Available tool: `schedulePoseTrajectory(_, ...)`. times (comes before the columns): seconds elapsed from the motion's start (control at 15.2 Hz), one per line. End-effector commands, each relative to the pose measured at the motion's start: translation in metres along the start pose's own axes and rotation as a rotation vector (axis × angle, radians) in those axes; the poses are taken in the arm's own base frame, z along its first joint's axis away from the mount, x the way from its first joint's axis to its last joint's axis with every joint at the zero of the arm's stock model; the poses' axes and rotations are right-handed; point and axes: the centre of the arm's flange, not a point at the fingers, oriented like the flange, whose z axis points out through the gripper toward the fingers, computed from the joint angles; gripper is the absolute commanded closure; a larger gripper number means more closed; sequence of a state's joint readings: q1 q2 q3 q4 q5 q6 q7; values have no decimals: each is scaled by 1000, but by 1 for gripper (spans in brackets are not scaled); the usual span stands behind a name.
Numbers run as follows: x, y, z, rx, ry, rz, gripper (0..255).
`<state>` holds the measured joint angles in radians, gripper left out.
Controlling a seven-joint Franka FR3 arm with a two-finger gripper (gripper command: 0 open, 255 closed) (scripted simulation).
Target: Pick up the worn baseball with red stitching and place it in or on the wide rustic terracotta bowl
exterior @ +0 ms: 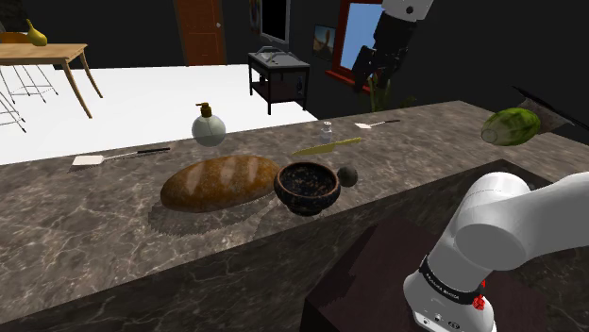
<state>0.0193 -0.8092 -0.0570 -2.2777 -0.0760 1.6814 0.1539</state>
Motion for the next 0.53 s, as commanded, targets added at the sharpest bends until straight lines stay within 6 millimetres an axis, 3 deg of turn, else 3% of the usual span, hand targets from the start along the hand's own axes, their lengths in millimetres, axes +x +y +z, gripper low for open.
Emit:
schedulePoseTrajectory(0.0,0,0,0,0,0,0,0)
schedulePoseTrajectory(0.46,-23,10,90,2,21,22,0)
